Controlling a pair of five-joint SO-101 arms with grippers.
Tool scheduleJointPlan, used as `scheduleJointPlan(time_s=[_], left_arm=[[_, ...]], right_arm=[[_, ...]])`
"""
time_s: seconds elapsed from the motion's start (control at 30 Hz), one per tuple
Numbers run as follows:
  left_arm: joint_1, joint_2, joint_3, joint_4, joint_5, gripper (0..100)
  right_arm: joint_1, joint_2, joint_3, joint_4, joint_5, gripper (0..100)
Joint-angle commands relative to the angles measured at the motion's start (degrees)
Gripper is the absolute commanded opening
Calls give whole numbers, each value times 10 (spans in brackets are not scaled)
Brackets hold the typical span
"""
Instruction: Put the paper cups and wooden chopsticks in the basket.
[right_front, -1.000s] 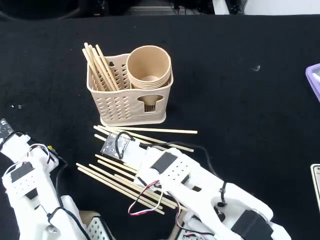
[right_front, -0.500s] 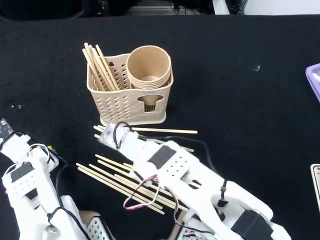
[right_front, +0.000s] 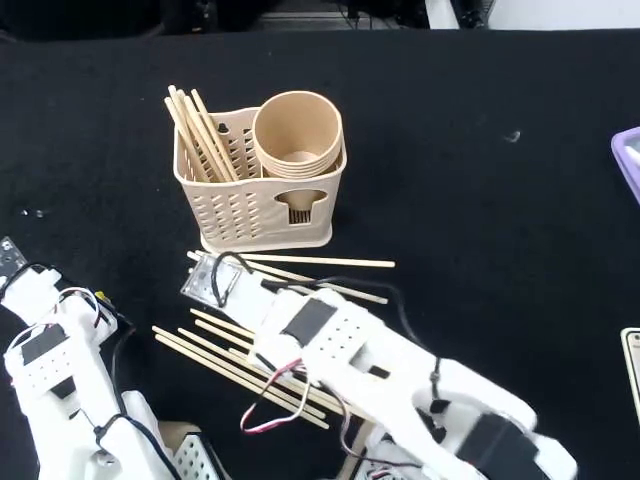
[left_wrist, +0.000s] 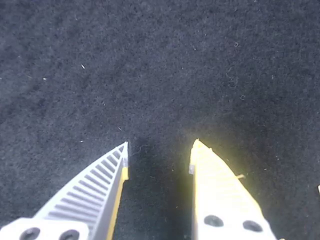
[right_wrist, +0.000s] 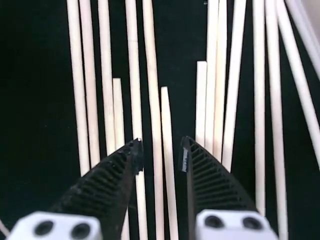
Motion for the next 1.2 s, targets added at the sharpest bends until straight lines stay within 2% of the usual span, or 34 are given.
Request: scheduleJointPlan(time_s=[0.0, 0.2, 0.33, 0.47, 0.63, 0.93, 1.17], left_arm=[[5, -8, -14, -12, -1, 205], [2, -8, -14, -12, -1, 205], [2, -8, -14, -12, -1, 205], [2, -8, -14, -12, -1, 205], [2, -8, -14, -12, -1, 205], [3, -8, -14, -12, -1, 205], [3, -8, -14, -12, -1, 205]], right_arm=[[-4, 64, -25, -34, -4, 127], [22, 177, -82, -40, -3, 127], [20, 188, -97, -30, -1, 124], [20, 188, -97, -27, 38, 5], [26, 186, -96, -9, 45, 11], [29, 15, -162, 96, 45, 11], [78, -106, -208, 124, 67, 11]])
